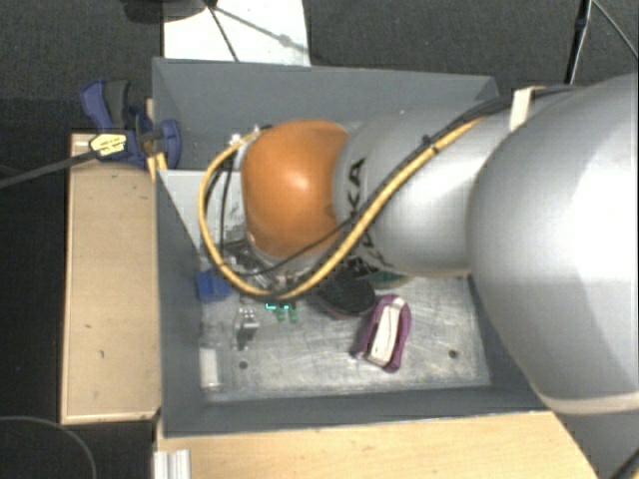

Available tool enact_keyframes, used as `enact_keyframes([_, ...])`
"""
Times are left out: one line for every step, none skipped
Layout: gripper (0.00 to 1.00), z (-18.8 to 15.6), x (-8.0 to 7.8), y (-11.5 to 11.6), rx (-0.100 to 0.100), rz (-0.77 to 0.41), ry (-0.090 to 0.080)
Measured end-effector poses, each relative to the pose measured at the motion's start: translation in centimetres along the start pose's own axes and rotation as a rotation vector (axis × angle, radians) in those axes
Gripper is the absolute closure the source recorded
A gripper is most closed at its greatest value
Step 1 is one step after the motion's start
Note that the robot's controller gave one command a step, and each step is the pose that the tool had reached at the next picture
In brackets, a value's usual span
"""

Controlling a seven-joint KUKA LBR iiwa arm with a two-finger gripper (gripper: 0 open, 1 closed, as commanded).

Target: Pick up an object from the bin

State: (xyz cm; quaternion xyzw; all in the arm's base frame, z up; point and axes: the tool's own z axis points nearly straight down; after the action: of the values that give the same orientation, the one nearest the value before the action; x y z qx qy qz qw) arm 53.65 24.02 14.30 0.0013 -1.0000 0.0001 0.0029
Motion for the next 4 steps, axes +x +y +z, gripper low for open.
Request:
enact_keyframes([0.0,-5.2,-4.0,1.2,-0.003,-0.086,-0.015])
enact_keyframes([0.0,7.3,-5.5,-1.5,-0.002,0.187,-0.009])
enact_keyframes([1.0,7.0,-5.6,-1.5,-0.004,0.19,-0.011])
enact_keyframes([0.0,7.1,-5.5,-1.4,-0.004,0.192,-0.009])
